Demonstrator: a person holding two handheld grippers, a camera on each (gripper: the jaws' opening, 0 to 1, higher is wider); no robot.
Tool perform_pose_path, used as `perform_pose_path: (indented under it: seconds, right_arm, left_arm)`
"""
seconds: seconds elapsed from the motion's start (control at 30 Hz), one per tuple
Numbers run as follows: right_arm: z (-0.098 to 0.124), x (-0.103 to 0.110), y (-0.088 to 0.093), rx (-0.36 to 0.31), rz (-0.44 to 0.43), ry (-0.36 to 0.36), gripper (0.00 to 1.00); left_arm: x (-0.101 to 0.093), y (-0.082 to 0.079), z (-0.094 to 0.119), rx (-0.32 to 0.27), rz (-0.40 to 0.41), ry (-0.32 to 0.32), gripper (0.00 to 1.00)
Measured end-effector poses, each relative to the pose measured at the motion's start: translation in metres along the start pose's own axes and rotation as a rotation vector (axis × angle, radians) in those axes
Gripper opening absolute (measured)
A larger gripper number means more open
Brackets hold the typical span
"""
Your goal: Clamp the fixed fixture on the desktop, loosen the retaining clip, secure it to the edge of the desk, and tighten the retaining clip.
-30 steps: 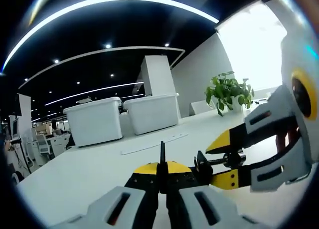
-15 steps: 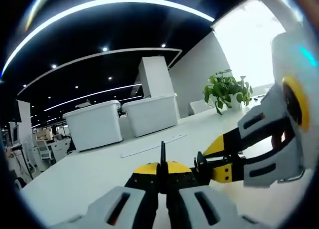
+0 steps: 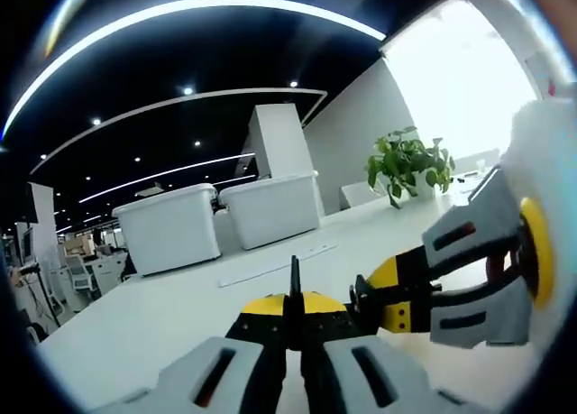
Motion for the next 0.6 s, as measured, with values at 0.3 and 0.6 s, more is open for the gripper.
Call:
perform_pose_path:
  seconds: [0.3,0.6]
  right_arm:
    - [0.000,0.001,-0.003,0.024,0.065,0.064,0.05]
    - [0.002,-0.011,-0.005,0.010,0.069,0.099,0.03]
  left_arm:
    - [0.002,0.000,0.001,0.006,0.024,0.000,0.02]
    - [0.002,-0.007,0.003,-0.047,0.042,-0.006,0.04]
Point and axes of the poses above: the point that each gripper's makers call its tool centre point, and the gripper's own axes: z roughly backward along the fingers, x roughly to its left, y roughly out of its underside, the point moved 2 cm from there along z, roughly backward along the fingers, and after that the axes turned 5 degrees about -y, right-handed, at the moved point
